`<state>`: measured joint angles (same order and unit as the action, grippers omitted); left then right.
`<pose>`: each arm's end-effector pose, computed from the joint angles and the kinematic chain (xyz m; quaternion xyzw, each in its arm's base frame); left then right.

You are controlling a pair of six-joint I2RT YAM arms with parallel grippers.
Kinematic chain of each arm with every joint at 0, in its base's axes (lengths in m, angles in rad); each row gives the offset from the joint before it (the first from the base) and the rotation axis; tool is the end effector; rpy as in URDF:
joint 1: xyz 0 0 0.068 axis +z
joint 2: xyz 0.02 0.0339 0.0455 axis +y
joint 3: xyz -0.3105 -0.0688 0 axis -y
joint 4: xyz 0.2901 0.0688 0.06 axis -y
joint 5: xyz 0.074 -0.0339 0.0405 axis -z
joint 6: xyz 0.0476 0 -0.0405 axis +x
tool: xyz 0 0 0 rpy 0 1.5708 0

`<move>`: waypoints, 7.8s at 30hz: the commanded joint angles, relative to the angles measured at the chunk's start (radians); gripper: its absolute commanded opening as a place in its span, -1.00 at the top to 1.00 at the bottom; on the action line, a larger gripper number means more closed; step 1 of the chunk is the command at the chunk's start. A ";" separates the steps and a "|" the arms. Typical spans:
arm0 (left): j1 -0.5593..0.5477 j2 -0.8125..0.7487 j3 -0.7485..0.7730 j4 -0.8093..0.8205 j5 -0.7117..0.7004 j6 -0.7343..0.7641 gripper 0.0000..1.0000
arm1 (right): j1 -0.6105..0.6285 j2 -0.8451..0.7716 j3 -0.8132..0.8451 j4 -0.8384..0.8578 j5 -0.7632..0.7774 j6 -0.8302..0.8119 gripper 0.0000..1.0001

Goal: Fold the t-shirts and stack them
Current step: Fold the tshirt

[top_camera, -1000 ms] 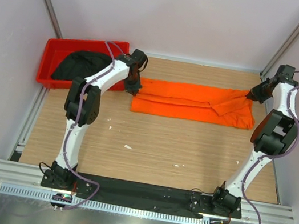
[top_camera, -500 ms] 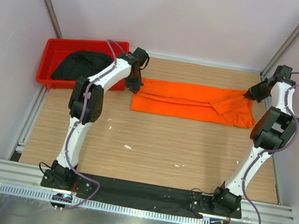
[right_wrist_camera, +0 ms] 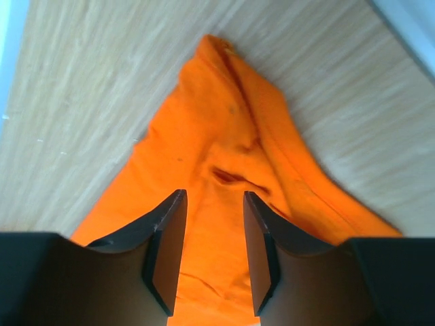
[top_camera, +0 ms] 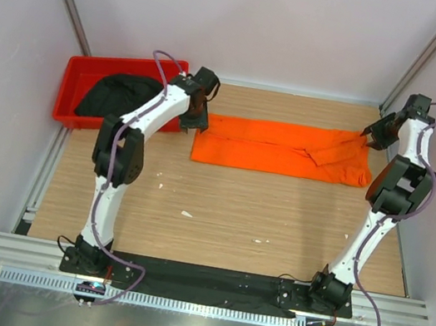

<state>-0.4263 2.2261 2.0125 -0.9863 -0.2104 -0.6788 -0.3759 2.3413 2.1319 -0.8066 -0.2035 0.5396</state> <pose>0.5041 -0.2180 0.2445 -0.1423 0.9672 -0.0084 0.2102 0.5580 -0.2099 0.2322 0.3979 0.8706 0.1196 0.2635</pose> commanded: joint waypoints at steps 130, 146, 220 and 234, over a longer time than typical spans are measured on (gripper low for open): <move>-0.252 -0.387 -0.443 0.288 0.563 0.087 0.16 | 0.566 0.003 -0.009 0.158 0.552 -0.239 -0.71; -0.272 -0.395 -0.442 0.225 0.411 0.171 0.01 | 0.649 0.300 0.246 0.201 0.483 -0.303 -0.65; -0.312 -0.680 -0.924 0.400 0.632 -0.138 -0.01 | 0.634 -0.277 0.016 -0.003 0.305 -0.247 -0.99; -0.419 -0.658 -1.159 0.727 0.695 -0.444 -0.04 | 0.634 -1.298 -1.365 -0.032 0.098 0.132 -0.36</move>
<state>-0.8143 1.5734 0.8684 -0.3676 0.4671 -1.0527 0.2554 1.1801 0.9028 -0.8169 -0.0456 0.5224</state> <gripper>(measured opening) 0.510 0.697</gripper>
